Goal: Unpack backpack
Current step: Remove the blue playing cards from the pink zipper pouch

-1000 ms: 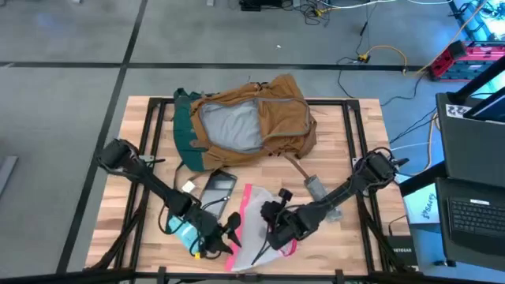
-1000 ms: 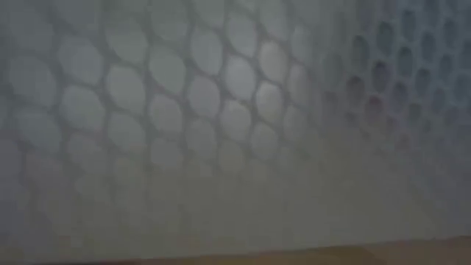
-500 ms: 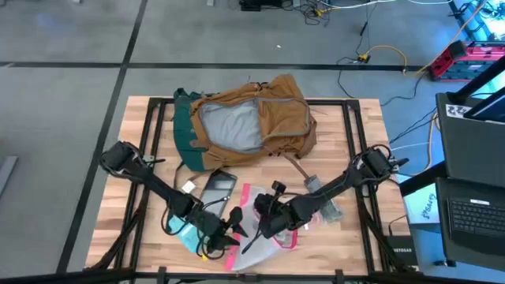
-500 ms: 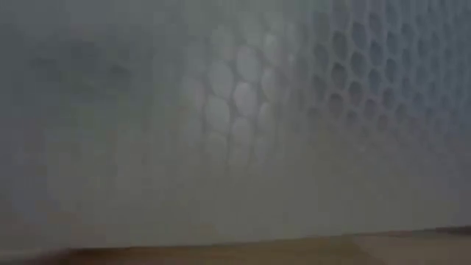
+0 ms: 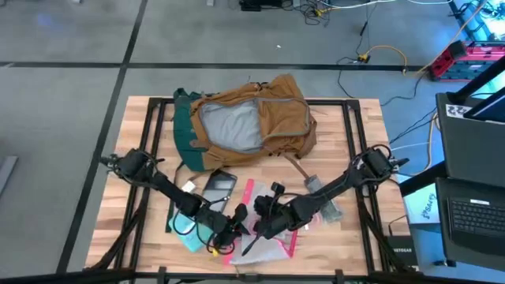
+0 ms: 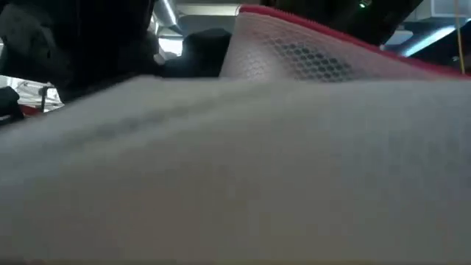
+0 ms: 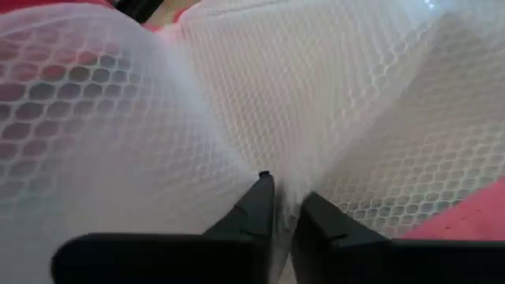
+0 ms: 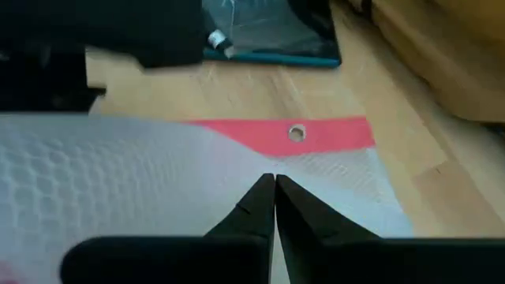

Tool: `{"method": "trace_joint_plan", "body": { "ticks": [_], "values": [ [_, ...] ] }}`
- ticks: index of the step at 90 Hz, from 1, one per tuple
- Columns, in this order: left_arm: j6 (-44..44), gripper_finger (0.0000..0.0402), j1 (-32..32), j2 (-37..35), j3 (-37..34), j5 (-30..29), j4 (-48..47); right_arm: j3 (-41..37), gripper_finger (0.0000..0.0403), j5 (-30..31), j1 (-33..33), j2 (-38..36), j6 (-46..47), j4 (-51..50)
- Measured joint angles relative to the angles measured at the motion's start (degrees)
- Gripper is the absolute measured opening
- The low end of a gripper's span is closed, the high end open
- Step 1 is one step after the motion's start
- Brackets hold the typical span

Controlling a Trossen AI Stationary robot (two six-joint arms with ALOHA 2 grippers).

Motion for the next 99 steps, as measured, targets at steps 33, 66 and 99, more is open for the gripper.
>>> {"method": "trace_joint_plan", "body": {
  "ticks": [33,66,99],
  "values": [
    [0.8,0.0000,1.3,-7.1,-0.2,-2.1,-20.5,0.0,0.0000,-3.0,2.9,0.0,1.5,-4.1],
    [0.6,0.0000,4.7,-12.0,-5.9,1.9,-20.7,0.0,0.0000,-3.0,7.6,0.0,3.5,-6.7],
    [0.5,0.0000,7.9,-20.4,-17.5,12.1,-7.4,0.0,0.0001,-2.8,10.6,0.0,3.1,-6.3]
  ]
}}
